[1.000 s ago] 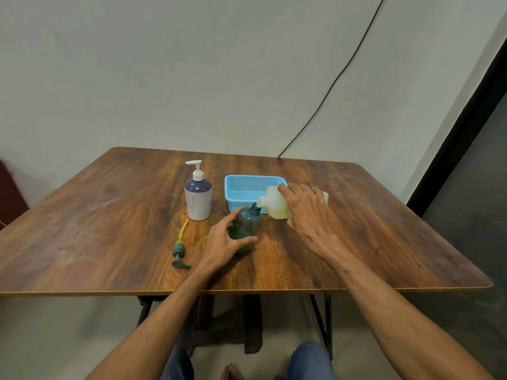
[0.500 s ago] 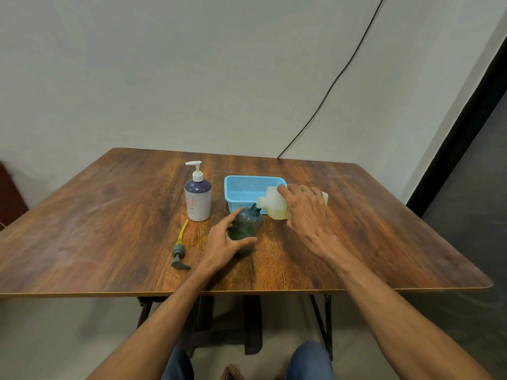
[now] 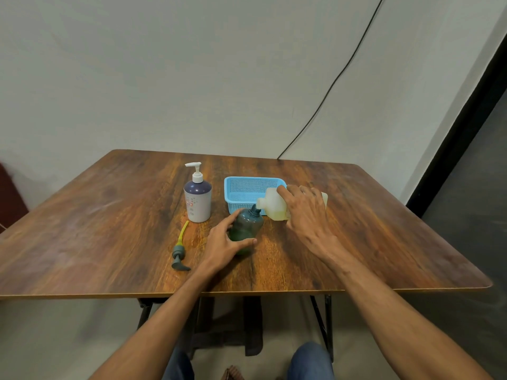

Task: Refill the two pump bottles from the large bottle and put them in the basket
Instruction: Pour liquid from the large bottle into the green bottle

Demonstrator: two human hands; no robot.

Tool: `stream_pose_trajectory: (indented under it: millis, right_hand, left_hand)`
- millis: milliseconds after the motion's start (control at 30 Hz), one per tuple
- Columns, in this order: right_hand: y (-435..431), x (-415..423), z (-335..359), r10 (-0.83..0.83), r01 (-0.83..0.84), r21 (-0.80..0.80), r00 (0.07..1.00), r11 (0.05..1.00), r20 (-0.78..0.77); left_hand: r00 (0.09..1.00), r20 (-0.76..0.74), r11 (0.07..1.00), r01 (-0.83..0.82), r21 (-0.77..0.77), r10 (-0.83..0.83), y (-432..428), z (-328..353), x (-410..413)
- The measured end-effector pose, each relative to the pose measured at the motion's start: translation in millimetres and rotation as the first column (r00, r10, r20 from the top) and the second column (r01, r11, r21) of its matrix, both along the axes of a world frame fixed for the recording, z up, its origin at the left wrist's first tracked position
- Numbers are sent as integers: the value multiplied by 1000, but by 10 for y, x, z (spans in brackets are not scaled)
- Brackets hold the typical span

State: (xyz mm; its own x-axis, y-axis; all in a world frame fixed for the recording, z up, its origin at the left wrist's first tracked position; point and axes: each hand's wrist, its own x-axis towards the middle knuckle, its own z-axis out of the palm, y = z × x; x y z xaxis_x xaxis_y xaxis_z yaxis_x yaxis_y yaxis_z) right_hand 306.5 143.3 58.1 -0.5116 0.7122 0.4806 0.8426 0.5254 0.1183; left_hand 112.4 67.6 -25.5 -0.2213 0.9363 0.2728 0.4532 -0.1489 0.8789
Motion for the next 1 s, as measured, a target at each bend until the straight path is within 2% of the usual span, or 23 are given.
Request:
stream_pose_trajectory:
  millis: [1000]
  right_hand:
    - [-2, -7, 15, -1, 1, 9, 1000, 1000, 1]
  left_hand:
    - [999, 24, 999, 31, 12, -31, -8, -10, -14]
